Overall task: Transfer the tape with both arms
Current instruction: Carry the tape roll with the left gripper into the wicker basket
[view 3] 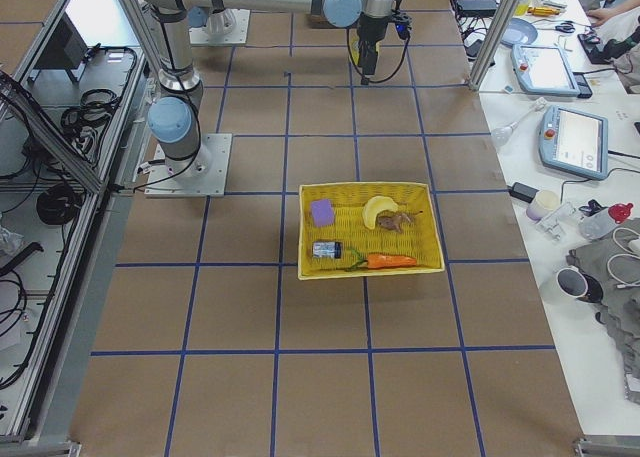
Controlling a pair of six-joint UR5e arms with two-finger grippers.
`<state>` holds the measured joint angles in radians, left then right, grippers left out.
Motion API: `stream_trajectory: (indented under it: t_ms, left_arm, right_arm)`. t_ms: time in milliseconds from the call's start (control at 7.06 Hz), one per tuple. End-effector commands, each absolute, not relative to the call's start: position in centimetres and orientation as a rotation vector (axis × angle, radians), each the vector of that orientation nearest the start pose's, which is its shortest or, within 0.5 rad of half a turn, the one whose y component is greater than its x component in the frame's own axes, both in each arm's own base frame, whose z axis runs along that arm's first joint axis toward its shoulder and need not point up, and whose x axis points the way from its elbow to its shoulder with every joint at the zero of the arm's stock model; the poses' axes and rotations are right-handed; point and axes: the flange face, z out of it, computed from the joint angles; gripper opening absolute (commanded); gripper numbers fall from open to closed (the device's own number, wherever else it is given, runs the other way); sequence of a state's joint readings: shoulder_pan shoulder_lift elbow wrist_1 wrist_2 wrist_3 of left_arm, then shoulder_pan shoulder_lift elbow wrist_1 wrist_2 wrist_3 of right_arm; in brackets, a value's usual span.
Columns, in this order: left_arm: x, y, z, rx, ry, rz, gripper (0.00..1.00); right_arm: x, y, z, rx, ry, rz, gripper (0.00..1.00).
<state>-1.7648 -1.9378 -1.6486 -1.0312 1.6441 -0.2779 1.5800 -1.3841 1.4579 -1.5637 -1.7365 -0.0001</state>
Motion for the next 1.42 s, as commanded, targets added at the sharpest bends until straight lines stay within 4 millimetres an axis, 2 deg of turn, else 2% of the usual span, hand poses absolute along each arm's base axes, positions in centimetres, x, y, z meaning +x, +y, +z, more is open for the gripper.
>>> stream_trajectory:
  t_ms: [0,142,283,425,566,708,850,991,1133,1274]
  left_arm:
    - [-10.6,-59.5,33.9,-0.064,3.068,-0.049,0.0]
    - [-4.9,-59.7,34.6,-0.005,3.062,-0.043,0.0]
    - [1.1,-60.1,33.8,0.093,3.062,-0.027,0.0]
    - [8.4,-59.8,32.3,0.203,3.072,0.02,0.0]
    - [12.8,-58.9,29.7,0.222,3.178,-0.021,0.0]
    - [14.4,-57.4,25.5,0.172,3.215,-0.021,0.0]
    - [14.3,-55.7,21.7,0.169,3.174,-0.062,0.0]
    - [14.5,-54.3,19.5,0.156,3.128,-0.027,0.0]
    - [14.6,-54.3,19.7,0.156,3.121,-0.029,0.07]
    - [15.1,-55.0,21.2,0.166,3.103,-0.023,0.99]
  right_arm:
    - [12.3,-56.3,44.7,-0.021,3.304,0.105,1.0]
    - [12.3,-56.3,44.8,-0.019,3.305,0.102,1.0]
    - [12.3,-56.2,44.7,-0.005,3.306,0.113,1.0]
    - [12.7,-56.0,44.8,-0.014,3.303,0.11,1.0]
    - [15.0,-55.1,45.8,-0.073,3.277,0.078,1.0]
    - [18.0,-54.2,45.4,-0.14,3.241,0.072,1.0]
    - [18.2,-53.9,45.9,-0.15,3.238,0.058,1.0]
    - [18.1,-53.1,47.0,-0.151,3.236,0.033,1.0]
    - [17.6,-52.2,46.2,-0.13,3.237,0.055,1.0]
    - [17.2,-51.5,45.3,-0.118,3.236,0.073,0.98]
